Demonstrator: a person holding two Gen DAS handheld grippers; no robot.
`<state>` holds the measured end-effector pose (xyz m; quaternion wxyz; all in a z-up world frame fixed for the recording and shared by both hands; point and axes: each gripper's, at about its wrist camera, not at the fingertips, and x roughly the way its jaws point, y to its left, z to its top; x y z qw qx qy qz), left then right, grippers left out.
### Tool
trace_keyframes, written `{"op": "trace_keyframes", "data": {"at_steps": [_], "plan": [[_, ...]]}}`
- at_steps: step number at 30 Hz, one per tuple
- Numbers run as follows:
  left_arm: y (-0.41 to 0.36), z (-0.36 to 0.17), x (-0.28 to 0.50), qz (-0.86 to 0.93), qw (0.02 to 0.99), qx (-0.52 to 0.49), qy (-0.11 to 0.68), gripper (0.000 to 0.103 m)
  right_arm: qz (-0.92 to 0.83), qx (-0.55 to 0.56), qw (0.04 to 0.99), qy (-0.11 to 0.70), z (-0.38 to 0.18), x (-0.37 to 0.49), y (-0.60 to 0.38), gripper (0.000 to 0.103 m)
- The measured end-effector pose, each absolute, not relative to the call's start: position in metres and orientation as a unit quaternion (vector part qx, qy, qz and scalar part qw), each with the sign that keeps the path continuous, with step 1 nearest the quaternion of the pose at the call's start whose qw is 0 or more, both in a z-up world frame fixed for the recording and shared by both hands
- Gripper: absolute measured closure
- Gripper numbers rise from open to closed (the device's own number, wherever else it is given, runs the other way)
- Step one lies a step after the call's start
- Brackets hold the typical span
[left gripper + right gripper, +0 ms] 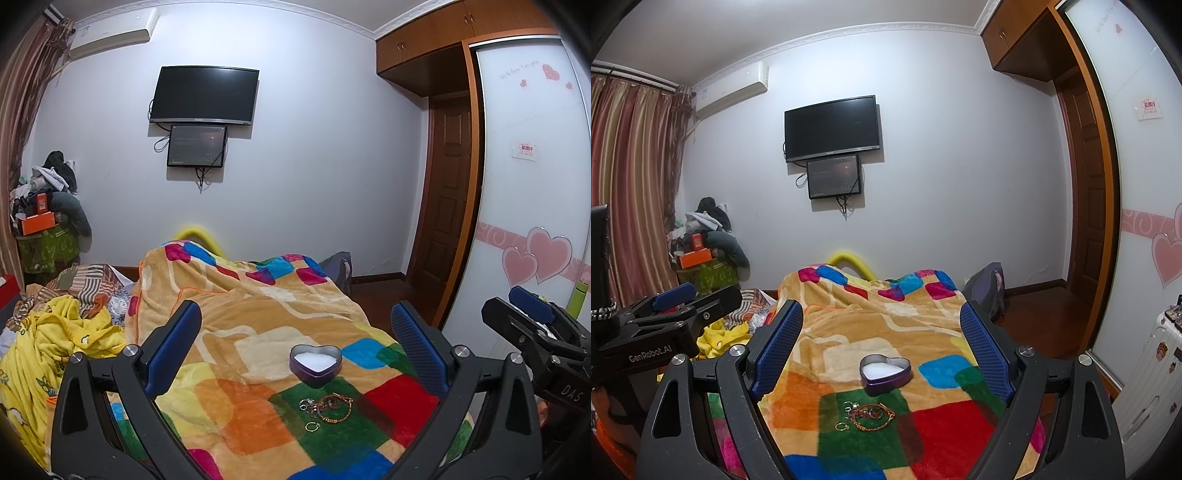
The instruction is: Organize jewelry
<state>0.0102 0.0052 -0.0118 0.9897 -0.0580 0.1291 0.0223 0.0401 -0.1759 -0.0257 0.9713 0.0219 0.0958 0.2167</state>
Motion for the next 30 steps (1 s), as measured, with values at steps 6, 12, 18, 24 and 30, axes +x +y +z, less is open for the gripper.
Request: {"op": "trace_keyframes", "data": {"at_steps": [6,12,18,24,30], "plan": [[0.003,-0.012,0.011,0.019,0.99,-0.056,0.131,0.0,0.215,0.023,0.971,0.1,-0.032,0.043,-0.179,0.018],[0.003,-0.014,0.016,0.017,0.989,-0.056,0.135,0.0,0.213,0.024,0.971,0.109,-0.034,0.051,-0.18,0.018],[0.006,-0.019,0.029,0.012,0.987,-0.059,0.149,0.0,0.207,0.017,0.97,0.128,-0.04,0.063,-0.178,0.018],[0.009,-0.035,0.054,0.016,0.982,-0.058,0.181,0.0,0.208,0.008,0.963,0.171,-0.053,0.086,-0.176,0.018],[0.012,-0.069,0.094,0.017,0.971,-0.042,0.235,0.004,0.212,0.008,0.951,0.226,-0.074,0.116,-0.175,0.018]]}}
